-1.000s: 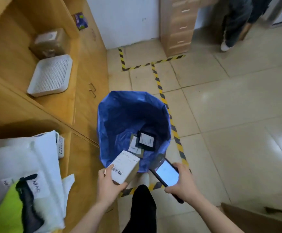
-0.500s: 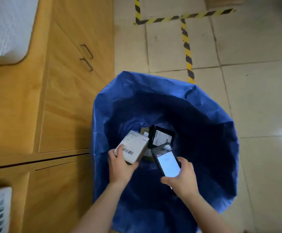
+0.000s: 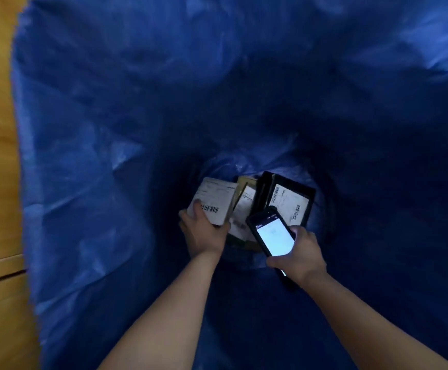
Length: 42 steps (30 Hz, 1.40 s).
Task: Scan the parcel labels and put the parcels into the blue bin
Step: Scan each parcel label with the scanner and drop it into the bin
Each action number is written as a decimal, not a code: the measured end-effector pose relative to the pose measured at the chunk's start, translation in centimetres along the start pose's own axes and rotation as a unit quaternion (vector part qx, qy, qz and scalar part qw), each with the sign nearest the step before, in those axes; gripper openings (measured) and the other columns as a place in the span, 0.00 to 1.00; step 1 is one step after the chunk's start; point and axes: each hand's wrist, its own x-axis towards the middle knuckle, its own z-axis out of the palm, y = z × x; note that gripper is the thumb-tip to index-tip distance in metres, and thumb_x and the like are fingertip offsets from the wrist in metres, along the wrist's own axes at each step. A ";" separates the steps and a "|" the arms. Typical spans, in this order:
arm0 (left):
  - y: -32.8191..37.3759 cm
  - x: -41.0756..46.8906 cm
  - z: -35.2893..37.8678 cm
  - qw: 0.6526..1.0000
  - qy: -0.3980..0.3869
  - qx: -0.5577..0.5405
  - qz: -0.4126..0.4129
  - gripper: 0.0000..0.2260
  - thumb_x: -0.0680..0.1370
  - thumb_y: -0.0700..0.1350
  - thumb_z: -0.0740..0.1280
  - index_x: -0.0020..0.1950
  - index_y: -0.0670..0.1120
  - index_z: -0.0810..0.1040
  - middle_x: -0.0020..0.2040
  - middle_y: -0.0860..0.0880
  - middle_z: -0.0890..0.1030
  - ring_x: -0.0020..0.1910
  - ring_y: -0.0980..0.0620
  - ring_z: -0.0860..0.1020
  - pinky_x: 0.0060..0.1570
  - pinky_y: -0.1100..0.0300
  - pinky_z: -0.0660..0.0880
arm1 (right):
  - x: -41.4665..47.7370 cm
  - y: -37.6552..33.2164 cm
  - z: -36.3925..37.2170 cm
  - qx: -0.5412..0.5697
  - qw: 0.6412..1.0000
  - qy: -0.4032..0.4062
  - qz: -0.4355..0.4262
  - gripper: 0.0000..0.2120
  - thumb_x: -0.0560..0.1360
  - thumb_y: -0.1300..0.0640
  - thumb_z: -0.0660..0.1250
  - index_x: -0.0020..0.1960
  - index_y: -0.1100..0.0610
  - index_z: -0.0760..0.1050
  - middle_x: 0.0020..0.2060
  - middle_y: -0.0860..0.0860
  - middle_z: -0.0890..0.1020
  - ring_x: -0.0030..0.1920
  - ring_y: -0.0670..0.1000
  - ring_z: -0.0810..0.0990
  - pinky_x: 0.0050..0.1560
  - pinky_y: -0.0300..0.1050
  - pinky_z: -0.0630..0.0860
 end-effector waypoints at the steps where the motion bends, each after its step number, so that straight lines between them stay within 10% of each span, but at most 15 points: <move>1: -0.3 0.3 0.3 1.000 0.001 0.001 -0.001 0.37 0.70 0.52 0.75 0.74 0.48 0.61 0.66 0.42 0.60 0.63 0.42 0.63 0.60 0.52 0.68 | 0.6 0.0 0.1 -0.004 1.000 0.000 0.001 0.42 0.59 0.55 0.78 0.69 0.55 0.64 0.59 0.52 0.68 0.57 0.55 0.73 0.59 0.57 0.73; 12: -0.9 2.1 1.6 0.996 -0.084 0.036 -0.011 0.46 0.68 0.50 0.78 0.77 0.54 0.52 0.76 0.45 0.43 0.74 0.41 0.53 0.71 0.48 0.61 | 1.8 0.5 0.0 0.020 1.000 -0.011 0.002 0.41 0.59 0.55 0.78 0.68 0.53 0.64 0.58 0.50 0.68 0.56 0.52 0.72 0.60 0.57 0.73; 31: 12.2 -19.1 -19.5 0.965 -0.103 0.163 0.179 0.26 0.77 0.51 0.67 0.73 0.51 0.62 0.64 0.48 0.69 0.64 0.47 0.69 0.60 0.52 0.72 | -27.3 -0.3 -13.8 0.146 0.985 0.076 -0.046 0.39 0.55 0.50 0.74 0.64 0.46 0.64 0.52 0.42 0.66 0.49 0.48 0.75 0.53 0.49 0.76; 42: 21.0 -38.3 -25.4 0.897 -0.128 0.172 0.387 0.21 0.77 0.47 0.68 0.70 0.53 0.67 0.54 0.54 0.74 0.52 0.56 0.74 0.50 0.60 0.73 | -47.1 14.9 -25.2 0.288 0.921 0.245 -0.088 0.39 0.53 0.52 0.73 0.63 0.44 0.67 0.55 0.43 0.72 0.49 0.43 0.75 0.36 0.39 0.75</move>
